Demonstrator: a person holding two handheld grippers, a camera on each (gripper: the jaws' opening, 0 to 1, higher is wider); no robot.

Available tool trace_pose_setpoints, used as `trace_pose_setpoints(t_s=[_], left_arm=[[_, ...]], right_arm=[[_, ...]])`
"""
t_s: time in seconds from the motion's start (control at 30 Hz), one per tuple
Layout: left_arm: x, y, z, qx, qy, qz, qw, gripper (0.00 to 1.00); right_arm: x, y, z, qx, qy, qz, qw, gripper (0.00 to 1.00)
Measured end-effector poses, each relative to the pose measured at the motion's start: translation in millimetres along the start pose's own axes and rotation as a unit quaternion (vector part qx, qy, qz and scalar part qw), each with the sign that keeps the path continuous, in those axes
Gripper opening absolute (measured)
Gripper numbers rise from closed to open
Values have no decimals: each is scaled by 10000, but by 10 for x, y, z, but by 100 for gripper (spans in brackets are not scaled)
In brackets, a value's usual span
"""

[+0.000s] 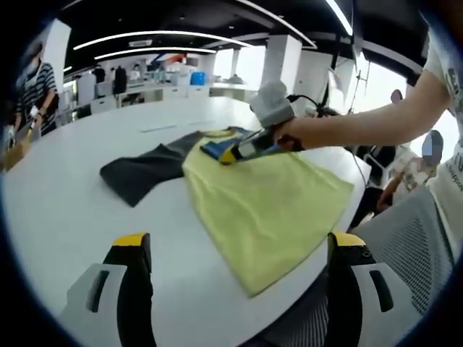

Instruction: Fold the garment on the visible template until the final outline fits inside the template.

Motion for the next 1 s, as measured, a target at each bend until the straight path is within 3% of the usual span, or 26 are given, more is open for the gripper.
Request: trace_pose_setpoints(t_s=[0.13, 0.4, 0.73, 1.0], left_arm=[[2, 9, -3, 7, 19, -30, 10000, 98], [18, 9, 0, 11, 5, -61, 10000, 98], [11, 15, 20, 40, 18, -63, 10000, 98], [9, 28, 31, 70, 23, -64, 10000, 98]], right_arm=[[25, -92, 41, -221, -93, -32, 9997, 24], [-68, -228, 77, -498, 32, -467, 9977, 28], [-161, -215, 85, -528, 212, -801, 9952, 10], [-107, -206, 87, -480, 64, -1087, 9929, 0]])
Point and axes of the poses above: the point that each gripper's makers call its tool centre point, and the gripper's own axes: z roughly backward along the fingers, y roughly to its left, x roughly out of its top, the point moved 6 cm from there along z, roughly backward along the fingers, and after that the axes turned 1 degree about -x, right-handed, at the moved point
